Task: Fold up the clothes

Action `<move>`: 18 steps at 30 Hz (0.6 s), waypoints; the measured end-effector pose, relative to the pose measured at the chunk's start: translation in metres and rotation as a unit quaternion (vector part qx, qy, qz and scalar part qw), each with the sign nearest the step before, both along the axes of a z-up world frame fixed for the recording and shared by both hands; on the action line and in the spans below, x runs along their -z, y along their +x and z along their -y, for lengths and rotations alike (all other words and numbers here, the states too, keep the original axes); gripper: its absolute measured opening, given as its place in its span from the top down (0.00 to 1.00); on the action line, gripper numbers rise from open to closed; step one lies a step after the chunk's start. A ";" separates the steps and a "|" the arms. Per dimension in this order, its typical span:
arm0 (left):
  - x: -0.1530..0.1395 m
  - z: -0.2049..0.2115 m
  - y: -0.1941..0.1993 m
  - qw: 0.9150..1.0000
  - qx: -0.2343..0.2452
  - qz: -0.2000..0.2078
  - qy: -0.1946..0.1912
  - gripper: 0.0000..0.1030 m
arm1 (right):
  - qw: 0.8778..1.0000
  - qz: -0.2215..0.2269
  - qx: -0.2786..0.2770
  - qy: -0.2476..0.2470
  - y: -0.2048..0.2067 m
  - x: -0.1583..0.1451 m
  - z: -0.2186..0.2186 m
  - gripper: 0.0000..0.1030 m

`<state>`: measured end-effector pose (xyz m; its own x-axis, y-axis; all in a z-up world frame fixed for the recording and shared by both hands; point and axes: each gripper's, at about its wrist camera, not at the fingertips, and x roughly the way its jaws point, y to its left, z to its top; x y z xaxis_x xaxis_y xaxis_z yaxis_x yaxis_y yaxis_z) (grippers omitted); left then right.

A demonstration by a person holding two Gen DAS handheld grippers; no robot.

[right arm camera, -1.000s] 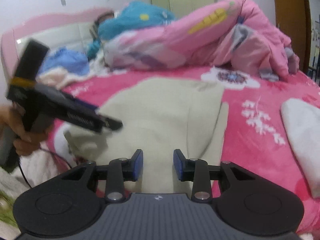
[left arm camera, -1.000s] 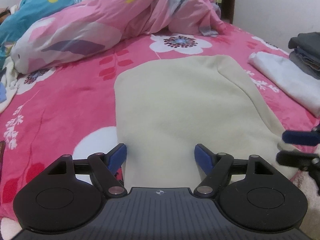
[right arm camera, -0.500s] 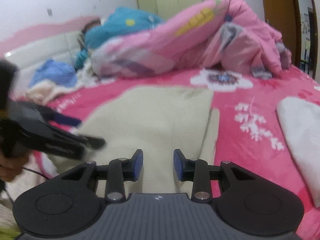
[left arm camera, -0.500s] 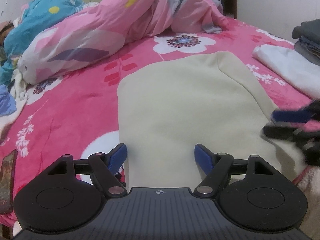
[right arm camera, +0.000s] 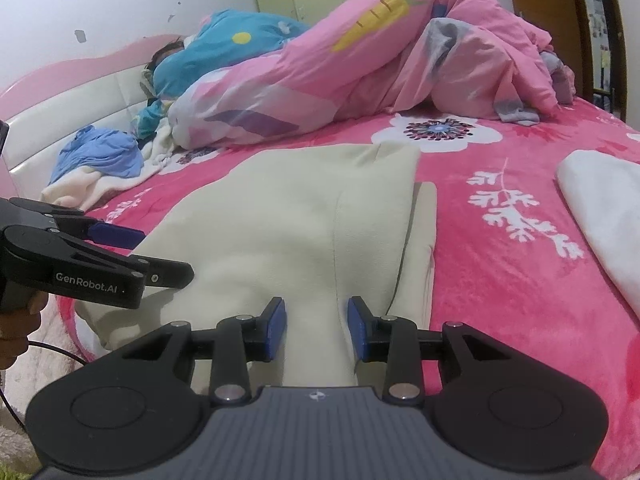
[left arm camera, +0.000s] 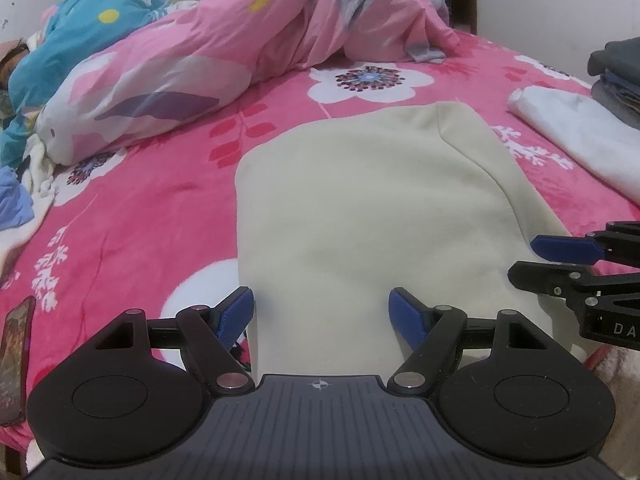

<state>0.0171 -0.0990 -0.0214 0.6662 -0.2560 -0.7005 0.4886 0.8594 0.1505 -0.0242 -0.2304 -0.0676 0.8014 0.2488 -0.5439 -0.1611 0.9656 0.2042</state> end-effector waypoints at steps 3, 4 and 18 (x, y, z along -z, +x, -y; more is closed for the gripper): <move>0.001 0.000 -0.001 1.000 -0.002 0.003 0.000 0.26 | 1.000 0.001 0.005 0.001 -0.001 0.000 -0.001 0.63; 0.001 0.000 -0.002 1.000 -0.003 0.005 0.000 0.26 | 1.000 0.001 0.007 0.001 -0.001 0.000 -0.001 0.63; 0.003 -0.023 -0.008 0.997 -0.027 -0.008 -0.070 0.18 | 0.999 0.006 0.045 0.029 -0.011 -0.007 0.003 0.51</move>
